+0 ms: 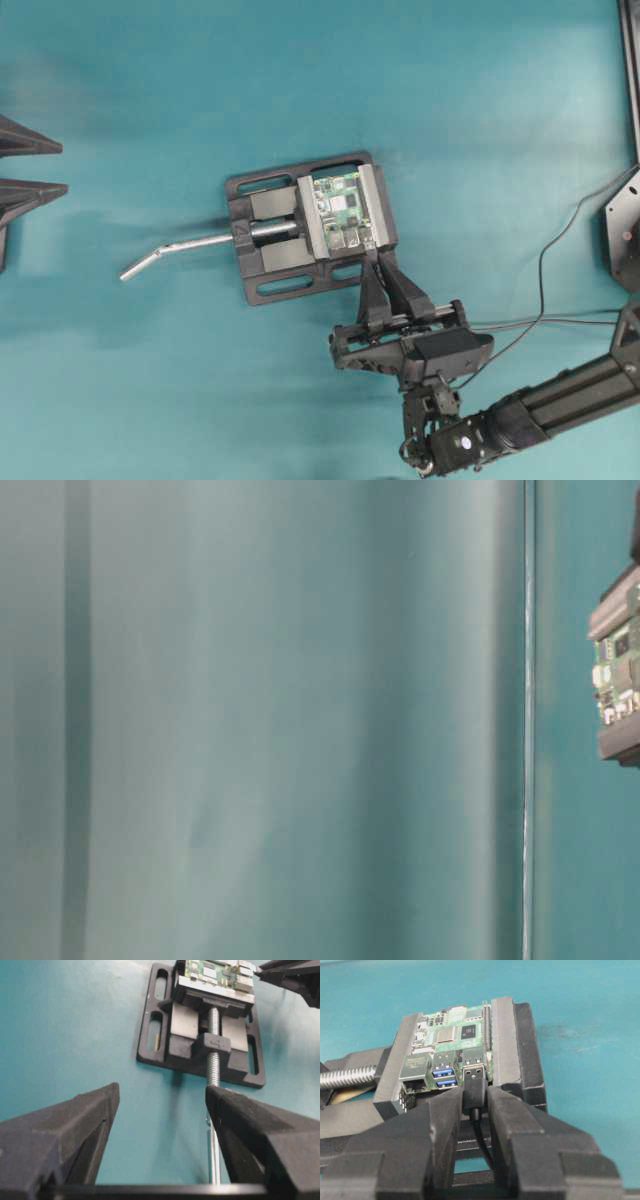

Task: Insert the USB into the fixed PCB.
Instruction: 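Push the plug forward into the black USB port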

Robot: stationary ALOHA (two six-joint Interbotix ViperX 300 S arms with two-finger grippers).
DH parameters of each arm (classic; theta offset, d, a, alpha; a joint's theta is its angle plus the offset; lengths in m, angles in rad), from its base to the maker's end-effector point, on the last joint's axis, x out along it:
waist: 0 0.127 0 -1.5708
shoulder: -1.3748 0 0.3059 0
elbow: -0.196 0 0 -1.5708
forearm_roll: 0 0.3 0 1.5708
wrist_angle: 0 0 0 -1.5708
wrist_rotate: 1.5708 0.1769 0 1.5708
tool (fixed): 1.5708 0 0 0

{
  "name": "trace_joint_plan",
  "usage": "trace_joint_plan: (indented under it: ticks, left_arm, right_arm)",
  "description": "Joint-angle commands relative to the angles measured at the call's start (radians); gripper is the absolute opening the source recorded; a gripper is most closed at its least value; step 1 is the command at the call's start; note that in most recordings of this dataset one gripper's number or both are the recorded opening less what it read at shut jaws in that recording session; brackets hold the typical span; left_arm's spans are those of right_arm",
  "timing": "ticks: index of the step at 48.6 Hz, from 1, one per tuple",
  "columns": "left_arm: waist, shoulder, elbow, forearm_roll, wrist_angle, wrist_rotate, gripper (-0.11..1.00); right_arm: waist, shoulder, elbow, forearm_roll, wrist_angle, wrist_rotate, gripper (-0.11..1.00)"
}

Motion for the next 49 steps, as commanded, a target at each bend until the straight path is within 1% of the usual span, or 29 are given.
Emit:
trace_joint_plan:
  ticks: [1,18,27,49]
  left_arm:
    - [0.003,0.009,-0.011,0.003,-0.005,-0.006,0.74]
    - [0.005,0.009,-0.011,0.003,-0.005,-0.006,0.74]
    - [0.005,0.009,-0.011,0.003,-0.005,-0.006,0.74]
    - [0.003,0.008,-0.011,0.003,-0.005,-0.006,0.74]
  right_arm:
    - [-0.041,-0.061,0.005,-0.008,0.003,-0.005,0.21]
    - [-0.049,-0.081,0.052,-0.008,0.043,-0.012,0.21]
    - [-0.063,-0.081,0.054,-0.006,0.063,-0.017,0.21]
    - [-0.098,-0.083,0.048,-0.014,0.055,-0.026,0.21]
